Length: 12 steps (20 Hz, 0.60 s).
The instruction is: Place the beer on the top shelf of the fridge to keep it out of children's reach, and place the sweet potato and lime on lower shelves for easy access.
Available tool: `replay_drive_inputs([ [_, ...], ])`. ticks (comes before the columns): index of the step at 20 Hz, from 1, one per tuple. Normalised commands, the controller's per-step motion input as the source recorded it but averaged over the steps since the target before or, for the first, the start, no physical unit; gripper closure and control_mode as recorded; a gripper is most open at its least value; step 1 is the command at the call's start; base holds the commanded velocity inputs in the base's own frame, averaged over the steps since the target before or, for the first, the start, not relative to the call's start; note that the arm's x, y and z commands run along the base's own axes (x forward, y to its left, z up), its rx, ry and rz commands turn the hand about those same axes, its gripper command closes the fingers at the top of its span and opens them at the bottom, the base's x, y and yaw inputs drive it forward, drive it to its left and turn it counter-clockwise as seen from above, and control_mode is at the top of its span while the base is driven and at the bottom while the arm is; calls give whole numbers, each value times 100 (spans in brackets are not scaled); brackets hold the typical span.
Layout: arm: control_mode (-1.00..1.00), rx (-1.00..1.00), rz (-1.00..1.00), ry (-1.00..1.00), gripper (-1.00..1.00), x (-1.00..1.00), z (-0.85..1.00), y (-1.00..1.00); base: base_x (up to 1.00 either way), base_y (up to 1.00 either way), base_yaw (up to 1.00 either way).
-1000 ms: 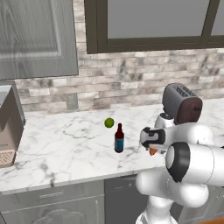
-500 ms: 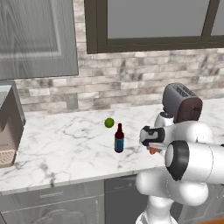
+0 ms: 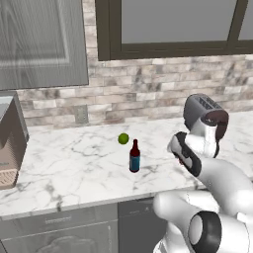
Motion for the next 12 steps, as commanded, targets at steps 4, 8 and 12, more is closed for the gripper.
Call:
replay_drive_inputs([
  [4, -100, 0, 8, -36, 100, -85, 81, -1, 0, 0, 0],
  [8, -100, 0, 10, -38, 100, -70, 74, 0, 0, 0, 0],
  [12, -100, 0, 11, -32, 100, -52, 74, 1, 0, 0, 0],
])
